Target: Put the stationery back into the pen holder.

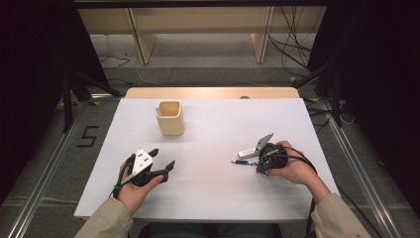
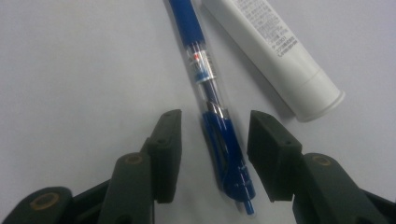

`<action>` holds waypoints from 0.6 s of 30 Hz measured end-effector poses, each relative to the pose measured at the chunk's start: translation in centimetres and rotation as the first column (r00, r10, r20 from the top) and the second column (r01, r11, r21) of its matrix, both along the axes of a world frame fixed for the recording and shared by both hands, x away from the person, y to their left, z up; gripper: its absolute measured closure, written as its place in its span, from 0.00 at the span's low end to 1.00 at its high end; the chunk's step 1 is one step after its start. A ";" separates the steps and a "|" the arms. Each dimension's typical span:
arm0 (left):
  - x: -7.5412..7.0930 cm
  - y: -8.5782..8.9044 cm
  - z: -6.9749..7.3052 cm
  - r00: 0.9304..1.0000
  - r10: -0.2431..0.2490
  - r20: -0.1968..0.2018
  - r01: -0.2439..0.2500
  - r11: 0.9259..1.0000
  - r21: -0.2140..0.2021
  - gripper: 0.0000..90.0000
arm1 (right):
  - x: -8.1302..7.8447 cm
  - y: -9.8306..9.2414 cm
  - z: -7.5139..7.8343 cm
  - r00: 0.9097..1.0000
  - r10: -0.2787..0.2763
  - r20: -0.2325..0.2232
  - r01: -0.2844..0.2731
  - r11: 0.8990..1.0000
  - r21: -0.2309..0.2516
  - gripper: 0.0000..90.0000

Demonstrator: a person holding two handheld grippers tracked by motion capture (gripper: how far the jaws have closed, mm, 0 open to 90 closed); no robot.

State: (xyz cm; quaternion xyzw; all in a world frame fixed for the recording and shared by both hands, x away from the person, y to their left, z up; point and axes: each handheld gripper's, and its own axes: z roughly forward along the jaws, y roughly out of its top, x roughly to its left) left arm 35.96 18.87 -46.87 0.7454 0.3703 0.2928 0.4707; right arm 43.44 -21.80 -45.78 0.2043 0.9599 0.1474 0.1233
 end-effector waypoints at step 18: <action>0.1 -0.1 0.0 1.000 0.002 0.003 -0.002 1.000 -0.001 0.31 | 0.8 -0.3 0.4 0.998 0.048 -0.039 -0.051 0.994 -0.094 0.65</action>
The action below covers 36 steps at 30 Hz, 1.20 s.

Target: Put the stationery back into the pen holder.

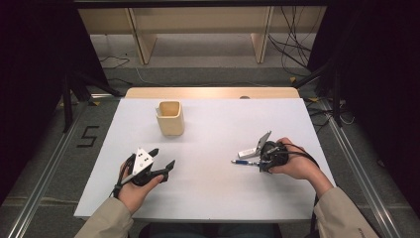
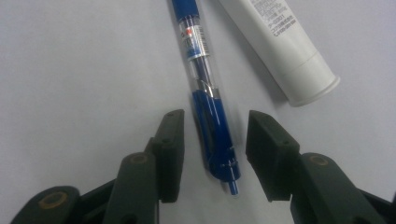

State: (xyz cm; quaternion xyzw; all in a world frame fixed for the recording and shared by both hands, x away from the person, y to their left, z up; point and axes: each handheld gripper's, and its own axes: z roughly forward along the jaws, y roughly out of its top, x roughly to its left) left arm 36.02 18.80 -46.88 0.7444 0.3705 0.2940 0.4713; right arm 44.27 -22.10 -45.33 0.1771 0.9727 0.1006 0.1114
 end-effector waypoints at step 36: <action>0.1 0.0 0.1 1.000 0.002 0.003 -0.002 1.000 0.002 0.31 | 1.3 1.4 0.2 0.992 0.102 -0.071 -0.110 0.986 -0.122 0.75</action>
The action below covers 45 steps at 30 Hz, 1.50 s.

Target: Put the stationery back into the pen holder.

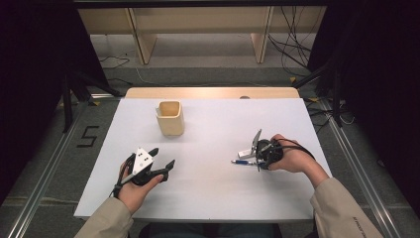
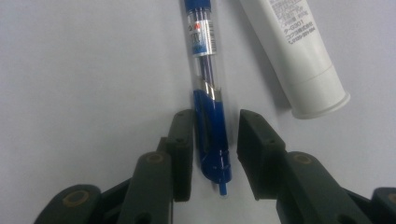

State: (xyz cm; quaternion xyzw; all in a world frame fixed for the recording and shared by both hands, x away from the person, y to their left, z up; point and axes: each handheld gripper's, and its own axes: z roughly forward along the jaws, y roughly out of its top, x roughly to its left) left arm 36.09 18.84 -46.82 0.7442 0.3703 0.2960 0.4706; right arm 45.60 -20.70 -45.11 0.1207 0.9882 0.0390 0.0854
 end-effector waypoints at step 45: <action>0.0 -0.1 0.0 1.000 0.001 0.003 -0.001 1.000 -0.003 0.31 | 0.6 0.5 -0.1 0.997 0.034 -0.063 -0.035 0.999 -0.020 0.84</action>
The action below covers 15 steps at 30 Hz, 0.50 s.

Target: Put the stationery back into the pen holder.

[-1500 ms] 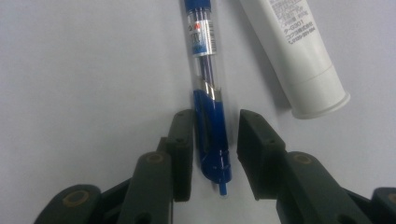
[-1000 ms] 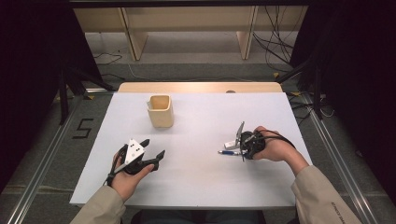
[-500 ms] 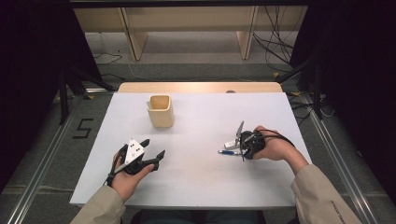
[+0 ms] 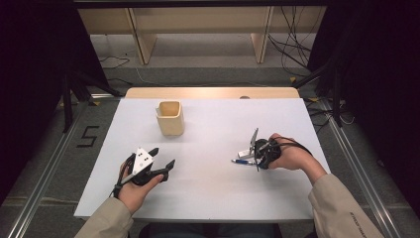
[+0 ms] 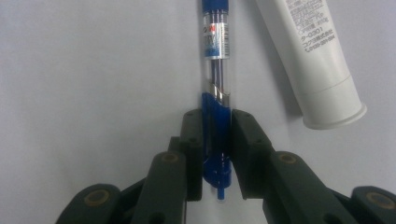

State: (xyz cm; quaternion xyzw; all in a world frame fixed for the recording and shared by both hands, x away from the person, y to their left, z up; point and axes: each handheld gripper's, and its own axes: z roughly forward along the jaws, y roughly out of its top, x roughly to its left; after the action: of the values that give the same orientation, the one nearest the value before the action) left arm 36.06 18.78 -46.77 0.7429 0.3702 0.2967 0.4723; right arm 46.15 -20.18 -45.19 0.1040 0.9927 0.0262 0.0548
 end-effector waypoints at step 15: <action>0.0 0.0 0.0 1.000 -0.002 -0.003 0.002 1.000 0.004 0.31 | -0.1 -0.2 0.1 1.000 0.016 0.008 -0.016 1.000 0.006 0.85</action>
State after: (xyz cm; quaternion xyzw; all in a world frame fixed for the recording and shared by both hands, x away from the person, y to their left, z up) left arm 36.07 18.77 -46.80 0.7446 0.3697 0.2959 0.4705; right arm 46.06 -20.35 -45.09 0.0963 0.9932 0.0300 0.0583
